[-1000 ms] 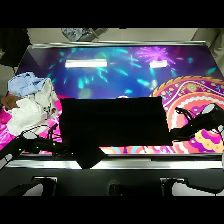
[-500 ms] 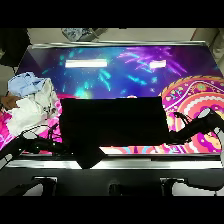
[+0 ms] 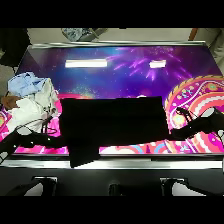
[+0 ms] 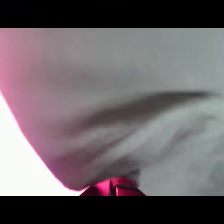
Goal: Fold the shirts.
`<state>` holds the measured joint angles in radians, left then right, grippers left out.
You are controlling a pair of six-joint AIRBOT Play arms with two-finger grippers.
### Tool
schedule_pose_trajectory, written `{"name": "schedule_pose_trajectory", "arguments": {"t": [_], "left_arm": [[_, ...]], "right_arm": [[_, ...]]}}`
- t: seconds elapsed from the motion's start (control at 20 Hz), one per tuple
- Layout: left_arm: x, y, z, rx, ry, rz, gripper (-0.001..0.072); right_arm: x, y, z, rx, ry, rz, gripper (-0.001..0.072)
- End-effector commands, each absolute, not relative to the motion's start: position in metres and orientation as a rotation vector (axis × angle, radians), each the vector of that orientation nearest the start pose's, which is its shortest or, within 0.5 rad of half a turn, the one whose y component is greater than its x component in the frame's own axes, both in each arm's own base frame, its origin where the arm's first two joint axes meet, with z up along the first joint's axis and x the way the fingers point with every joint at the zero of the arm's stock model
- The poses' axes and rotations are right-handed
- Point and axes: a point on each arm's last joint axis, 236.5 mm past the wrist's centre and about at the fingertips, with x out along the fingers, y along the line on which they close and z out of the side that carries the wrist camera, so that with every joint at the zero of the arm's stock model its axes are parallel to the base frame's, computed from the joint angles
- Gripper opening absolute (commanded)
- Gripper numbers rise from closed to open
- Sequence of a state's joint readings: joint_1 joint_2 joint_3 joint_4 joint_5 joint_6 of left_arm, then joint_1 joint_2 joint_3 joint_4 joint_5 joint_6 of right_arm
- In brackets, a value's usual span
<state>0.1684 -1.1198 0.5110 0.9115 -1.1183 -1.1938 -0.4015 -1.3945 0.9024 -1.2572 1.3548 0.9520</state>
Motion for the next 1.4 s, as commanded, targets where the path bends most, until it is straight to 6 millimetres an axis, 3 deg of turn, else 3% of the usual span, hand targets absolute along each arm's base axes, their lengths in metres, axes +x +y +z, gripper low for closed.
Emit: {"name": "schedule_pose_trajectory", "arguments": {"t": [0.0, 0.15, 0.3, 0.45, 0.6, 0.7, 0.85, 1.05, 1.1, 1.15, 1.2, 1.25, 1.35], "left_arm": [[0.268, -0.098, -0.032, -0.541, 1.35, -0.421, 0.003], [0.314, -0.086, 0.005, -0.53, 1.226, -0.37, 0.0029], [0.353, -0.073, 0.015, -0.499, 1.196, -0.342, 0.0029], [0.397, -0.067, 0.008, -0.502, 1.208, -0.345, 0.0029], [0.437, -0.063, -0.011, -0.534, 1.249, -0.341, 0.003], [0.455, -0.061, -0.025, -0.543, 1.273, -0.344, 0.003], [0.474, -0.061, -0.041, -0.547, 1.287, -0.345, 0.003], [0.47, -0.066, -0.065, -0.566, 1.347, -0.347, 0.0037], [0.468, -0.066, -0.066, -0.566, 1.358, -0.351, 0.0098], [0.467, -0.065, -0.064, -0.573, 1.359, -0.349, 0.0266], [0.466, -0.064, -0.061, -0.589, 1.362, -0.338, 0.0351], [0.465, -0.062, -0.055, -0.589, 1.358, -0.34, 0.0351], [0.462, -0.055, -0.042, -0.589, 1.344, -0.342, 0.0346]], "right_arm": [[0.271, -0.031, -0.057, 0.174, 1.565, 0.44, 0.0032], [0.311, -0.023, -0.04, 0.12, 1.457, 0.448, 0.0032], [0.378, -0.022, -0.027, -0.035, 1.352, 0.385, 0.0033], [0.435, -0.016, -0.023, -0.072, 1.302, 0.364, 0.0033], [0.478, -0.004, -0.037, -0.079, 1.288, 0.373, 0.0034], [0.489, -0.001, -0.055, -0.04, 1.309, 0.358, 0.0034], [0.481, 0.001, -0.078, -0.006, 1.377, 0.362, 0.0036], [0.463, 0.001, -0.091, -0.002, 1.466, 0.385, 0.0037], [0.458, -0.001, -0.091, -0.004, 1.487, 0.386, 0.0038], [0.455, -0.002, -0.091, -0.001, 1.499, 0.389, 0.0039], [0.448, 0.001, -0.09, 0.023, 1.523, 0.409, 0.006], [0.442, 0.002, -0.088, 0.028, 1.538, 0.437, 0.0162], [0.439, -0.003, -0.076, 0.043, 1.51, 0.501, 0.0671]]}}
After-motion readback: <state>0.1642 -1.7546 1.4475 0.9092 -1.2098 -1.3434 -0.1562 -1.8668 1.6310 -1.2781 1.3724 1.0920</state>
